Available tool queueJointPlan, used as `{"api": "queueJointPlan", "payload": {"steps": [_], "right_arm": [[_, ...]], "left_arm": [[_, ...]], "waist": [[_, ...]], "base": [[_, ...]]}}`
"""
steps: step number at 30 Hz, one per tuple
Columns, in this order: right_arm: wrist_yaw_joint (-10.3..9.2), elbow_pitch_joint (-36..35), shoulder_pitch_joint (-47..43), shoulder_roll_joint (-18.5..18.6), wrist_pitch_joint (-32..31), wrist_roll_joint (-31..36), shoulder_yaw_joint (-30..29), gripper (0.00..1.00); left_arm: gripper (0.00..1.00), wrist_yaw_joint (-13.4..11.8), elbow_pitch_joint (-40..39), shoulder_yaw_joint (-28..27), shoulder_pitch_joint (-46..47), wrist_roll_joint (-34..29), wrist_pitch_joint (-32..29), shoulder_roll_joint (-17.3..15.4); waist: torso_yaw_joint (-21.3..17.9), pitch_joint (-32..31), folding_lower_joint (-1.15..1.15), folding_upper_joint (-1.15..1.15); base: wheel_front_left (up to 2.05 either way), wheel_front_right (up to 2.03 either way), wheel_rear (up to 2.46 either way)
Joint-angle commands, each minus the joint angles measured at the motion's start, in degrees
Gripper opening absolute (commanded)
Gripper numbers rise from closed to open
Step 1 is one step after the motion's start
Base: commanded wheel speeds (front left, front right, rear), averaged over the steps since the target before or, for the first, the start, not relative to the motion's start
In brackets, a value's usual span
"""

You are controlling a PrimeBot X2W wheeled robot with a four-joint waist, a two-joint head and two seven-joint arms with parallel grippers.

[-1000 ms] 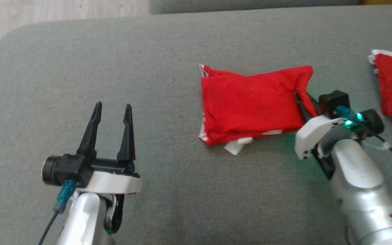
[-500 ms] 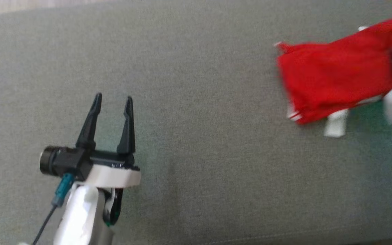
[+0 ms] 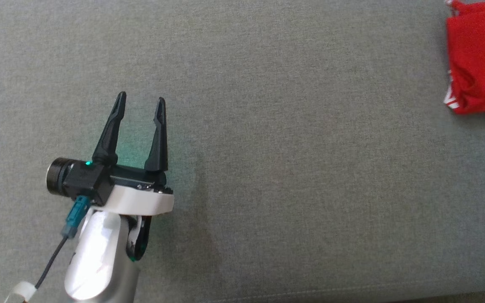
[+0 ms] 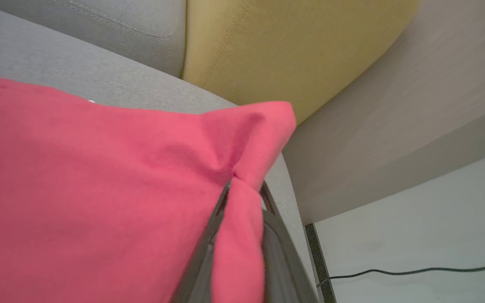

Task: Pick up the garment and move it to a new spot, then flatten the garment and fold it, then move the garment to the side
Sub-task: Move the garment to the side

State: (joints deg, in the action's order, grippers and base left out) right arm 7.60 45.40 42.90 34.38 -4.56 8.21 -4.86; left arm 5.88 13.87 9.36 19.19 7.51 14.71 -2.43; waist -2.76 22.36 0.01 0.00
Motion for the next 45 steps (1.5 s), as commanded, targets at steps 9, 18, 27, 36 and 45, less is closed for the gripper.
{"api": "queueJointPlan", "payload": {"steps": [9,18,27,36,45], "right_arm": [[-0.11,0.1,1.5,0.0,0.1,2.8,-7.6,0.00],[-0.11,-3.1,1.9,-5.7,2.8,5.2,-9.2,1.00],[-0.11,-15.6,-1.6,-19.4,8.8,1.8,-3.9,1.00],[-0.11,-25.8,-15.6,-29.9,14.8,-6.9,3.2,1.00],[-0.11,-26.0,-27.8,-31.5,19.0,-14.6,6.1,1.00]], "left_arm": [[1.00,0.5,-1.5,-2.2,1.5,-0.3,0.3,-0.4],[1.00,0.6,-1.2,-3.0,0.6,-0.6,0.3,-0.4],[1.00,0.0,-1.9,-3.6,-2.5,0.3,0.3,-0.4],[1.00,-1.5,-2.4,-3.0,-6.3,2.8,0.3,-0.4],[1.00,-3.5,-4.7,-2.1,-9.3,1.8,0.3,-0.4]], "waist": [[0.1,0.1,-0.01,0.00],[-0.4,-2.3,-0.01,0.00],[-0.7,-9.4,-0.01,0.00],[0.4,-14.8,-0.01,0.00],[1.8,-16.2,-0.01,0.00]], "base": [[0.00,0.00,0.00],[0.00,0.00,0.00],[0.00,0.00,0.00],[0.00,0.00,0.00],[0.00,0.00,0.00]]}}
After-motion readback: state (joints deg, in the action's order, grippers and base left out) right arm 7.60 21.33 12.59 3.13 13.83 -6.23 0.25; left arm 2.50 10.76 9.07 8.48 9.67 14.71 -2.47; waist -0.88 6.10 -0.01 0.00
